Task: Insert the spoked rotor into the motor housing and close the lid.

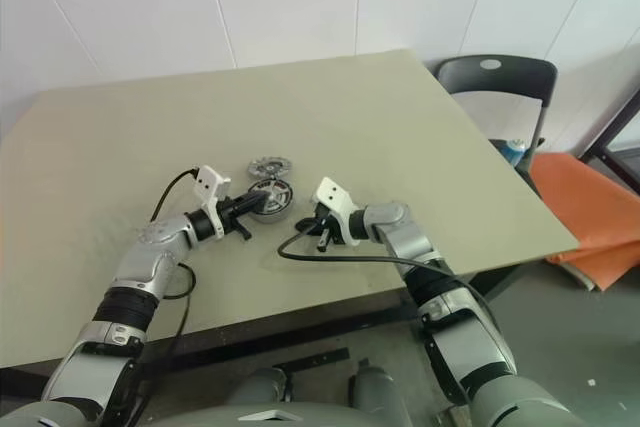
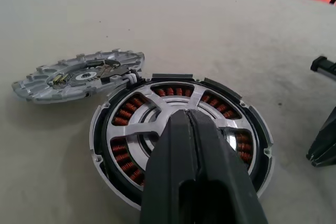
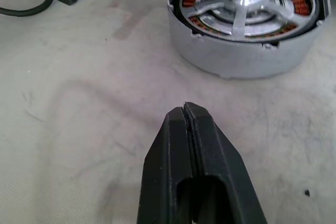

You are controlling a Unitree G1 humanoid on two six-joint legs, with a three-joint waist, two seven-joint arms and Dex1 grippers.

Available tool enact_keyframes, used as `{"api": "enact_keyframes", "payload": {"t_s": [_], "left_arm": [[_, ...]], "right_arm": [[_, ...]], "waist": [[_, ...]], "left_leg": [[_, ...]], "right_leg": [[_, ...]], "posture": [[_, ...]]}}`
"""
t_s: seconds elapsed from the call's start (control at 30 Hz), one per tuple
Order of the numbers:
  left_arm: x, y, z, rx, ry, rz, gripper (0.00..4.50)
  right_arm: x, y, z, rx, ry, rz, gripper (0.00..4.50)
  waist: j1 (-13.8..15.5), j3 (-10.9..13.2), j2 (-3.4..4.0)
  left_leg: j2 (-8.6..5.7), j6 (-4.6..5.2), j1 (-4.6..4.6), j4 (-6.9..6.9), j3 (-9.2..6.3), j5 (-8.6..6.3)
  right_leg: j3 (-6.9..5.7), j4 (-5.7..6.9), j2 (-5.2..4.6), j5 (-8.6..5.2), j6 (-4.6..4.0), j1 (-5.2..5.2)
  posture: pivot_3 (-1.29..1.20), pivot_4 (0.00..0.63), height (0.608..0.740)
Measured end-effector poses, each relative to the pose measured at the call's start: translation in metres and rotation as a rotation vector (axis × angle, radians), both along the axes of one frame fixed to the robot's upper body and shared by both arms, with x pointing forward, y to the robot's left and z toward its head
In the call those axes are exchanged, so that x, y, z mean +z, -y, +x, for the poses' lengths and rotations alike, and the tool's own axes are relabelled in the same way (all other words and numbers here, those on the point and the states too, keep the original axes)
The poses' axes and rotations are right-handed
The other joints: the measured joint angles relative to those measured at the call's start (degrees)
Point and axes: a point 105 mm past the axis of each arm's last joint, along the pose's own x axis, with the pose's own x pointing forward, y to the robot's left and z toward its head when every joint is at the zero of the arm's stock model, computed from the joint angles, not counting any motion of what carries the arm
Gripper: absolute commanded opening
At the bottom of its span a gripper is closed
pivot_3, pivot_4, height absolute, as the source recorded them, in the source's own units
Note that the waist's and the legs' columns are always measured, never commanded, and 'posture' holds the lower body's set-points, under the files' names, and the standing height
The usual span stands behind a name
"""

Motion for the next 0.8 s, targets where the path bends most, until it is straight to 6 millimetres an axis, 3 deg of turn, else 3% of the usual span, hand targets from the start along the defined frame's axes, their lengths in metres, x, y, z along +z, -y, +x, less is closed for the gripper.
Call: {"api": "enact_keyframes", "payload": {"t_s": [0.13,0.27,0.33,0.4,0.47,0.5,0.57,0.67,0.8], "left_arm": [[0.009,-0.011,0.005,0.098,-0.017,-0.152,0.04],[0.064,-0.032,0.007,0.163,0.125,-0.37,0.04],[0.096,-0.035,-0.005,0.122,0.24,-0.344,0.04],[0.104,-0.035,-0.022,0.081,0.283,-0.264,0.04],[0.084,-0.038,-0.042,0.054,0.247,-0.145,0.04],[0.066,-0.041,-0.055,0.047,0.19,-0.106,0.04],[0.041,-0.046,-0.071,0.045,0.1,-0.09,0.04],[0.02,-0.061,-0.09,0.048,0.027,-0.017,0.04],[0.008,-0.075,-0.096,0.089,0.012,0.03,0.0]], "right_arm": [[0.004,-0.003,-0.001,-0.015,-0.039,0.052,0.0],[0.021,-0.012,0.001,-0.037,-0.087,0.196,0.0],[0.024,-0.015,0.002,-0.037,-0.066,0.204,0.0],[0.029,-0.018,0.005,-0.037,-0.017,0.201,0.0],[0.037,-0.023,0.008,-0.013,0.036,0.172,0.0],[0.042,-0.028,0.009,0.025,0.08,0.125,0.0],[0.046,-0.033,0.01,0.09,0.167,0.021,0.0],[0.046,-0.044,0.002,0.224,0.236,-0.086,0.0],[0.05,-0.053,-0.005,0.404,0.35,-0.254,0.9]], "waist": [[-0.14,0.01,-0.02],[-0.25,0.03,-0.06],[-0.26,0.02,-0.06],[-0.41,0.0,0.01],[-1.09,0.03,0.07],[-1.61,0.04,0.1],[-1.54,0.03,0.07],[-1.47,0.07,0.13],[-1.25,0.08,0.16]], "left_leg": [[0.04,0.0,-0.05,0.08,-0.15,0.01],[0.09,-0.01,-0.09,0.07,-0.26,0.02],[0.05,0.0,-0.08,0.06,-0.19,0.01],[0.02,0.0,-0.04,0.04,-0.06,0.01],[0.03,0.01,-0.01,0.02,0.03,0.0],[0.04,0.02,0.0,0.0,0.06,0.0],[0.07,0.01,-0.01,0.01,0.06,0.0],[0.15,-0.01,0.01,0.02,0.05,0.02],[0.1,-0.01,0.01,0.09,0.07,0.02]], "right_leg": [[0.0,0.04,0.0,0.1,0.02,-0.06],[-0.01,0.04,0.02,0.11,0.0,-0.09],[0.01,0.02,-0.02,0.11,0.0,-0.08],[0.11,0.02,-0.01,0.11,0.0,-0.08],[0.18,0.04,0.0,0.11,0.0,-0.11],[0.21,0.06,0.01,0.11,0.0,-0.13],[0.14,0.08,0.05,0.12,-0.03,-0.13],[0.1,0.11,0.1,0.13,-0.09,-0.1],[0.06,0.08,0.03,0.14,-0.09,-0.06]], "posture": [[0.0,0.0,0.74],[0.0,0.0,0.74],[0.0,0.0,0.74],[0.0,0.0,0.74],[0.0,0.0,0.74],[0.0,0.0,0.74],[0.0,0.0,0.74],[0.0,0.0,0.74],[0.0,0.0,0.74]]}}
